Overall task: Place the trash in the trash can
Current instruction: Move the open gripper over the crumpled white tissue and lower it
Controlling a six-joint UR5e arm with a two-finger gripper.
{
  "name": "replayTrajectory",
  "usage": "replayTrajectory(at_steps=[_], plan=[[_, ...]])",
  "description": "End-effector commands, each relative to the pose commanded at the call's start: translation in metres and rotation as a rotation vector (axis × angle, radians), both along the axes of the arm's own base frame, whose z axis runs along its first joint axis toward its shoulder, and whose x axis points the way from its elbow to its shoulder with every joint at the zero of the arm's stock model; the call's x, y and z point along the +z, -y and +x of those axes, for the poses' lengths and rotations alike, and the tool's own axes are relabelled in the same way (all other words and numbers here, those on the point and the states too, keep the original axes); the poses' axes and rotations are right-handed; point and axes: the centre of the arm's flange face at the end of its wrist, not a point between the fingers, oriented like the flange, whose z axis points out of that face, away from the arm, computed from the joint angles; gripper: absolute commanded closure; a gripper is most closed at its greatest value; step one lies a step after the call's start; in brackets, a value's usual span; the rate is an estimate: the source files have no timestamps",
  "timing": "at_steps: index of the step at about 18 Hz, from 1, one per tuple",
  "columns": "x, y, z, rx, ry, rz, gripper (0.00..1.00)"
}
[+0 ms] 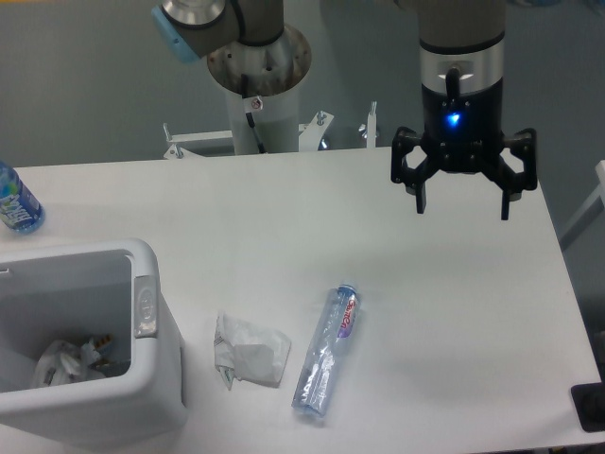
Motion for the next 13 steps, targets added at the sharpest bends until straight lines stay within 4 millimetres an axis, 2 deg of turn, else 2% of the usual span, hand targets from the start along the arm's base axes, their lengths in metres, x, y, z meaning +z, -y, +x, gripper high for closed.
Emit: replayTrajectory(at_steps=[6, 13], plan=[[-0.029, 0.004, 0.015, 0.011, 0.046, -0.019, 0.00], [-0.078, 0.004, 0.026, 0.033, 0.131, -0.049, 0.00]])
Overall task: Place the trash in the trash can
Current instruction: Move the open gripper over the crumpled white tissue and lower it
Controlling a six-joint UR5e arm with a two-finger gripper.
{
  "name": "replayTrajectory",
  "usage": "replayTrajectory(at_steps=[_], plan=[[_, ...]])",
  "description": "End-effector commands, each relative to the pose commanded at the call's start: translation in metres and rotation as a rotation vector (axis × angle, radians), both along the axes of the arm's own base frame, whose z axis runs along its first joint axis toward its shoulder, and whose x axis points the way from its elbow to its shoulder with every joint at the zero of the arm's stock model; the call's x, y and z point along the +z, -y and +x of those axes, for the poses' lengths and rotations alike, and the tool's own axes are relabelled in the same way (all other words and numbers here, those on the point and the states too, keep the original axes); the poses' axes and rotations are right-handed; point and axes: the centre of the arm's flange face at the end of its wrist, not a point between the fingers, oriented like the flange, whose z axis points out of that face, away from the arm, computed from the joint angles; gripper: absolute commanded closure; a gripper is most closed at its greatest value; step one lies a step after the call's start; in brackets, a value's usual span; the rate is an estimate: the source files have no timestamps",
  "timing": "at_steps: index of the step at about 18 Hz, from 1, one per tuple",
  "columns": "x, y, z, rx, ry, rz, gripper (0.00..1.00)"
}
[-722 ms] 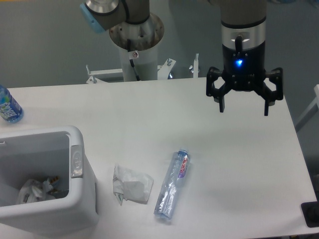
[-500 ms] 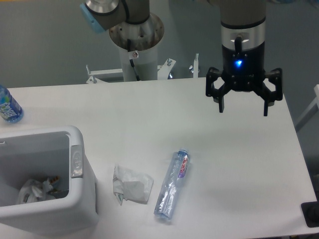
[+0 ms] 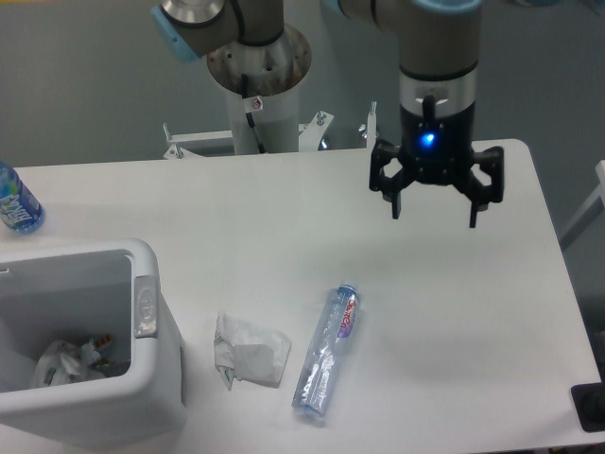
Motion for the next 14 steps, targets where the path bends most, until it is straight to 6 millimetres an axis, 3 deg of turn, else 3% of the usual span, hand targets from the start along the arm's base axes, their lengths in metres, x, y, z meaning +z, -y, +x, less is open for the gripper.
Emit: replayTrajectory(at_steps=[4, 10, 14], plan=[[-0.029, -0.027, 0.028, -0.004, 0.020, 0.015, 0.00], [-0.107, -0.070, 0.064, 0.028, 0.202, -0.013, 0.00], [-0.128, -0.090, 0.077, 0.076, 0.279, 0.017, 0.00]])
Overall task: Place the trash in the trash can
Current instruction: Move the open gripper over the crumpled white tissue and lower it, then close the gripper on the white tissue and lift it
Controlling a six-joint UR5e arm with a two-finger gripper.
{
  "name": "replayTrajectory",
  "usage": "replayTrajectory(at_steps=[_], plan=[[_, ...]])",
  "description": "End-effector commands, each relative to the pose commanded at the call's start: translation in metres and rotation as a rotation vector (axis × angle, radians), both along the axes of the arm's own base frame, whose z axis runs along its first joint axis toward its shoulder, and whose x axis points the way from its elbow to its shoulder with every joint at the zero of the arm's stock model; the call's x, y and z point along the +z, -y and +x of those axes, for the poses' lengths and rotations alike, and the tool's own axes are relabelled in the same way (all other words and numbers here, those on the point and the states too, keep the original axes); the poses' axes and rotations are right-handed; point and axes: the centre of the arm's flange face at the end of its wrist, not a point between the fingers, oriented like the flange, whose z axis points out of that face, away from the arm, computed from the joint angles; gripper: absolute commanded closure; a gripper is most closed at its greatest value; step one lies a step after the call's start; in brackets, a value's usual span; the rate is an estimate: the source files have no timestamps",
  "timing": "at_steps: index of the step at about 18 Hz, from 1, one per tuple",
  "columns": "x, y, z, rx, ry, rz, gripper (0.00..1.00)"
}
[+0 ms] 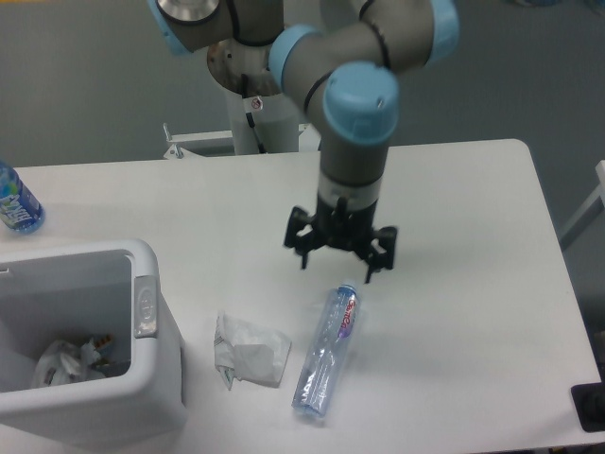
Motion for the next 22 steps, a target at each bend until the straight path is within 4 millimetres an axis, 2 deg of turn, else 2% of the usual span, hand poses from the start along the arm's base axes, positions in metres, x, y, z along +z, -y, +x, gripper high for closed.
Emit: replayTrajectory(at_steps=[4, 8, 12, 15, 22], plan=[[-0.024, -0.013, 0.002, 0.077, 0.085, 0.008, 0.00], [-0.042, -0.036, 0.010, 0.059, 0.034, 0.065, 0.00], [-0.077, -0.054, 0.021, 0.084, 0.079, 0.027, 0.00], [-0.089, -0.061, 0.030, 0.076, 0.093, 0.011, 0.00], [-0.117, -0.076, 0.038, 0.098, 0.108, -0.003, 0.00]])
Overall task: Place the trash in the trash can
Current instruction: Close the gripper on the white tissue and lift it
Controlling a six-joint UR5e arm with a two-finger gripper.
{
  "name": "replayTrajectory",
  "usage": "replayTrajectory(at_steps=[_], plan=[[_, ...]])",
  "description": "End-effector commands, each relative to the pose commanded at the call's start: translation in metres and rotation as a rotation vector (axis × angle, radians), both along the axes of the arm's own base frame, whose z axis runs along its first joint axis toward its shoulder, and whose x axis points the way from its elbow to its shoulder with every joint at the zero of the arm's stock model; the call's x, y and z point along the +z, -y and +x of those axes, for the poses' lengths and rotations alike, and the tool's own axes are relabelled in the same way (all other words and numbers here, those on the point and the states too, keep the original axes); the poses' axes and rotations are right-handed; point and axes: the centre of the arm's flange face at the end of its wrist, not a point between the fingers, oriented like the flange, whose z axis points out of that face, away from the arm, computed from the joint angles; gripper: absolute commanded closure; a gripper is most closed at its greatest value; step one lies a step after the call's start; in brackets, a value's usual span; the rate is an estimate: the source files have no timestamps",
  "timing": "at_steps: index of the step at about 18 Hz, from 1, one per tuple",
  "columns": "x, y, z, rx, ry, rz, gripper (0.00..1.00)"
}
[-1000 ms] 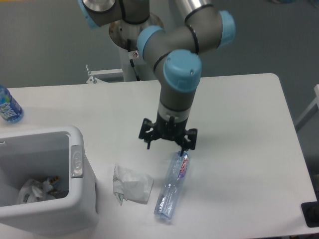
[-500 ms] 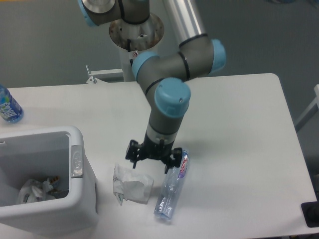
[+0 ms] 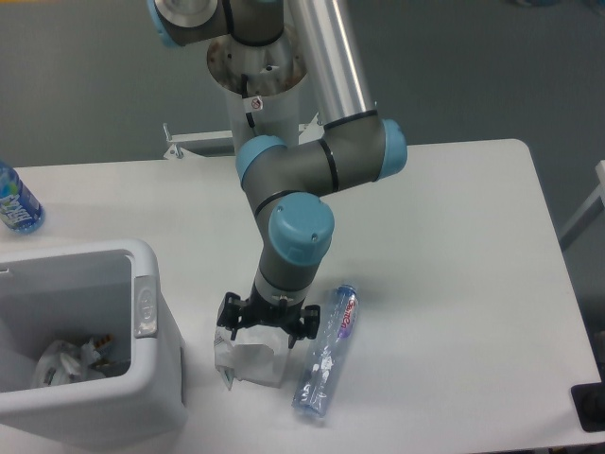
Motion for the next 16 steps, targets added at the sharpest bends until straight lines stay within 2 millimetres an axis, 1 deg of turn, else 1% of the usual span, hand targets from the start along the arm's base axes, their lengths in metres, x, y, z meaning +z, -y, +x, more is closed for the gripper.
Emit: replayTrajectory(at_steps=[2, 3, 7, 8, 9, 10, 13, 14, 16], plan=[[-0.0035, -0.0033, -0.0021, 0.023, 0.000, -0.004, 0.00], [-0.0019, -0.0052, -0.0025, 0.027, -0.001, -0.001, 0.06], [-0.0033, -0.0042, -0.0022, 0.033, -0.001, -0.007, 0.53], [-0.0033, -0.0039, -0.0012, 0.032, -0.004, -0.011, 0.62], [-0.0023, -0.0051, 0.0014, 0.028, -0.007, -0.012, 0.68], [-0.0021, -0.0049, 0.0024, 0.027, -0.011, -0.015, 0.74], [-0.0028, -0.0043, 0.0024, 0.029, -0.012, -0.018, 0.85], [-0.0028, -0.0043, 0.0024, 0.027, -0.012, -0.018, 0.88], [-0.0018, -0.0025, 0.0042, 0.020, -0.011, -0.019, 0.89]])
